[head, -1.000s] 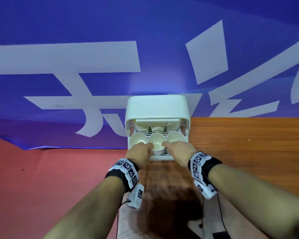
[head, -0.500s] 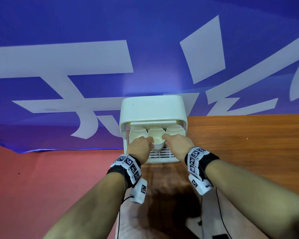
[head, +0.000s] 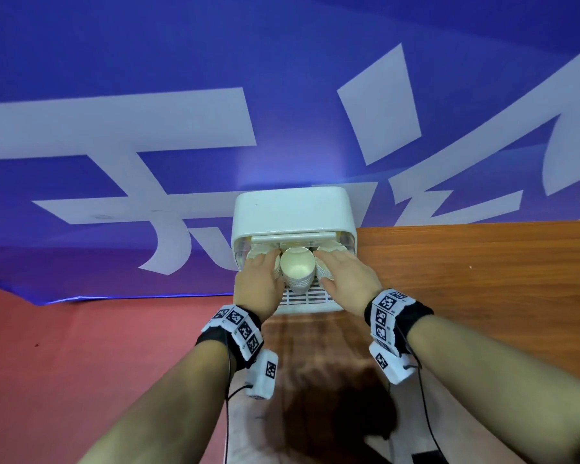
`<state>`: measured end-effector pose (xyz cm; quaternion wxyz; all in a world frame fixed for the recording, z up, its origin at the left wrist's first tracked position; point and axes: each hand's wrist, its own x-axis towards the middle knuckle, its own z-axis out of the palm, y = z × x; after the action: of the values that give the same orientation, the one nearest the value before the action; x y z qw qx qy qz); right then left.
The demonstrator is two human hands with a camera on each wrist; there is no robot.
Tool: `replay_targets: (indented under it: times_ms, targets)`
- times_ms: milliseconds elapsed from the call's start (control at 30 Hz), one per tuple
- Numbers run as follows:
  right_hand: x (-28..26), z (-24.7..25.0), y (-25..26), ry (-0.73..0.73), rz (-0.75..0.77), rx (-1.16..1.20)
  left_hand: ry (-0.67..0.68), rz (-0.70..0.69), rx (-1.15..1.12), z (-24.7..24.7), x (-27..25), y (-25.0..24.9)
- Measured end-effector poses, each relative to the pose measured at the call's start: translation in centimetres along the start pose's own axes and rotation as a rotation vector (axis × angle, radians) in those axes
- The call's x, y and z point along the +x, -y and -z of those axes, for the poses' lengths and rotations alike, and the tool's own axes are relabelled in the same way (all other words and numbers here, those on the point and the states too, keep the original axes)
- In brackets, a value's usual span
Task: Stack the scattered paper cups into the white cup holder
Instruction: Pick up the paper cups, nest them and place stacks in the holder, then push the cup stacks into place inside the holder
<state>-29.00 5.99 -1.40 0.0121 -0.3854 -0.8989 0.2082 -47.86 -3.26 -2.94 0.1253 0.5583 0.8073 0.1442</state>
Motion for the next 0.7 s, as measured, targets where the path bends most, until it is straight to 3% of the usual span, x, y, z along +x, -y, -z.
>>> replay_targets:
  times_ms: [67, 133, 233, 367, 500, 700]
  targets:
    - [-0.6, 0.2, -0.1, -0.077, -0.037, 0.042, -0.074, 0.025, -0.037, 0.3, -0.7, 0.0]
    - [-0.9, 0.3, -0.1, -0.086, -0.175, 0.156, -0.082, 0.166, -0.184, 0.7, -1.4, -0.1]
    - [-0.8, 0.0, -0.4, -0.048, -0.469, 0.437, 0.062, 0.457, -0.477, 1.2, -1.8, -0.3]
    - [-0.3, 0.2, 0.3, 0.112, -0.846, 1.045, 0.251, 0.8, -1.045, 1.5, -1.9, -0.6]
    - [0.2, 0.2, 0.6, 0.283, -0.926, 1.287, 0.374, 0.93, -1.398, 1.0, -1.0, -1.3]
    - [1.6, -0.9, 0.4, 0.33, -0.995, 1.477, 0.436, 1.072, -1.797, -0.1, 0.7, -2.2]
